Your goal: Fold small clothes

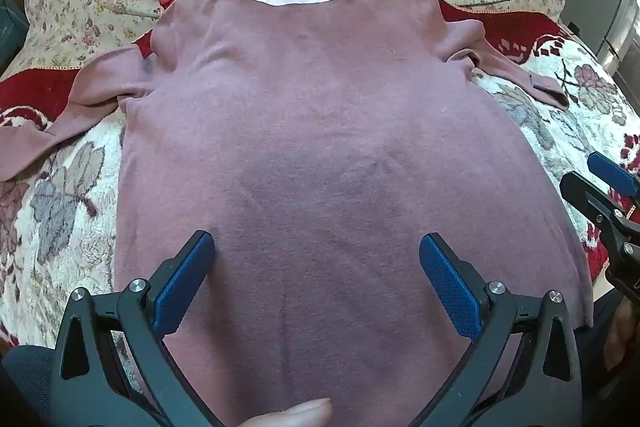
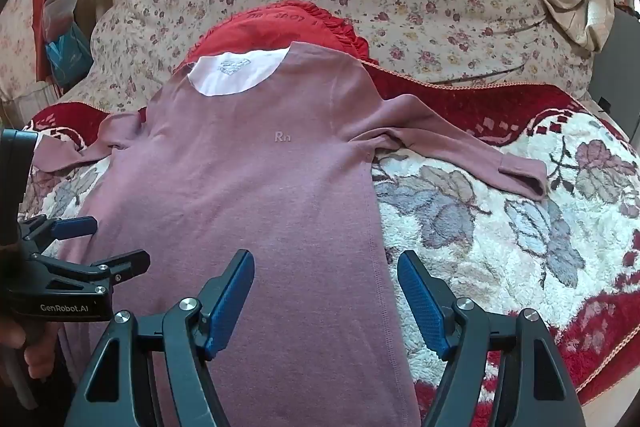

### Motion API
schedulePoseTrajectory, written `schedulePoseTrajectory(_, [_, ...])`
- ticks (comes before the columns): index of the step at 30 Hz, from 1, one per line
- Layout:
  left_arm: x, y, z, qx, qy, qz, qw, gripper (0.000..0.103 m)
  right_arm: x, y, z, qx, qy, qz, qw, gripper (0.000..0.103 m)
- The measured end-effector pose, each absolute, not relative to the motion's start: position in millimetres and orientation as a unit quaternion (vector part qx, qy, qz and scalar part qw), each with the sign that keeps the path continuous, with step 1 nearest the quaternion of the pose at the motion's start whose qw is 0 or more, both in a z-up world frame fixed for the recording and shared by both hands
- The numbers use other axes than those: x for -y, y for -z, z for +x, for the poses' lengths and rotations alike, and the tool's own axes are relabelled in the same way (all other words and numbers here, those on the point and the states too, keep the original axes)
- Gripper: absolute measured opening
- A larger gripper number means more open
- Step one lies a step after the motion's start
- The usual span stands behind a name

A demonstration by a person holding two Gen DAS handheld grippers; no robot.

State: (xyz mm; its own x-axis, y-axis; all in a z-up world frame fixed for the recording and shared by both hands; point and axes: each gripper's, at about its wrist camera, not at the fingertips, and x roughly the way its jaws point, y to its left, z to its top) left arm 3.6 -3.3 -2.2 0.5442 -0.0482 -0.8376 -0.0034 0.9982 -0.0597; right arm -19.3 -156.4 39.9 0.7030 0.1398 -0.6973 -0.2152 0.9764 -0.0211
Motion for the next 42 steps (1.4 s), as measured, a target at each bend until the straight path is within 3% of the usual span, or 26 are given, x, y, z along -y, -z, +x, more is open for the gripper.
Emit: schedulePoseTrajectory(42, [0,3,3,-0.48,0.01,-0.028,0.877,0.103,151,-38,-17,-0.367,-0.099,-0.058,0.923,0.072])
